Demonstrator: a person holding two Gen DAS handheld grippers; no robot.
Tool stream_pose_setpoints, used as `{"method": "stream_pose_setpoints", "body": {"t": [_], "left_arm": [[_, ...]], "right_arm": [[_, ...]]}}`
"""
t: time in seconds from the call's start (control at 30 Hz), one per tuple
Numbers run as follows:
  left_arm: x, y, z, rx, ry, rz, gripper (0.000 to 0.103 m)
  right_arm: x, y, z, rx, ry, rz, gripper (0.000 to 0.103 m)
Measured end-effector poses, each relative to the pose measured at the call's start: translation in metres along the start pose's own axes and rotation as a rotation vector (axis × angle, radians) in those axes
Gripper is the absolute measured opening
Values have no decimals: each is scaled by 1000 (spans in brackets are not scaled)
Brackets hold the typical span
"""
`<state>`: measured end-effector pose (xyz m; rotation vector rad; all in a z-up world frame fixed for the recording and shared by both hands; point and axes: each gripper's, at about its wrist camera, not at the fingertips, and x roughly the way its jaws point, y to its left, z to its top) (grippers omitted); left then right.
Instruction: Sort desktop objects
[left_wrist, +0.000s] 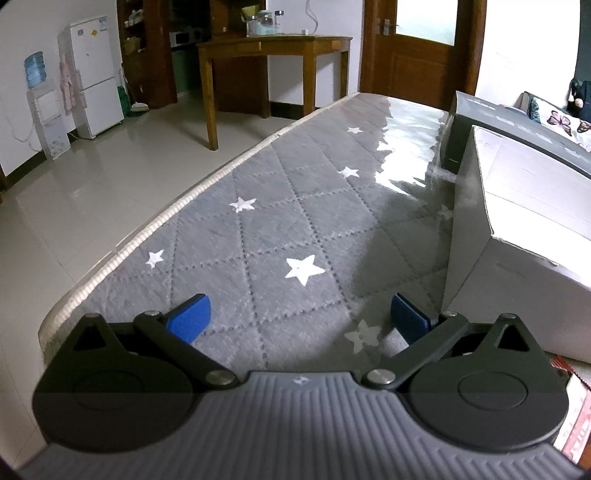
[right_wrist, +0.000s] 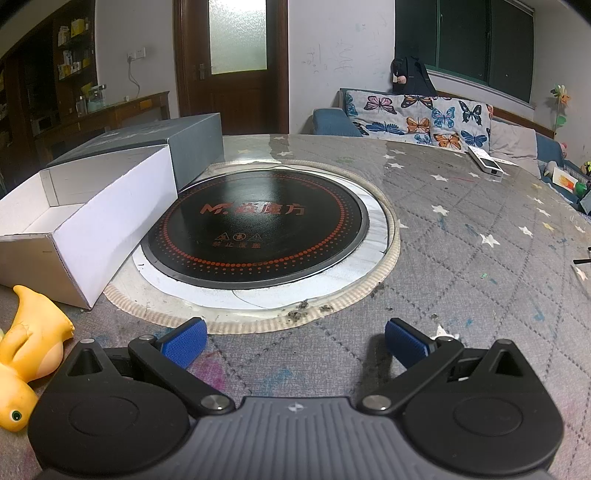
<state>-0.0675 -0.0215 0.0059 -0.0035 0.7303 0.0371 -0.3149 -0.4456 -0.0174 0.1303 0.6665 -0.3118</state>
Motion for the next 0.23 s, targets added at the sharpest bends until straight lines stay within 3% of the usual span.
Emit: {"method": "stream_pose_setpoints", "body": {"t": [0.23], "left_arm": [[-2,0,0,-4,7,-8,103]], "right_arm": [[0,0,0,0,0,0,103]]}}
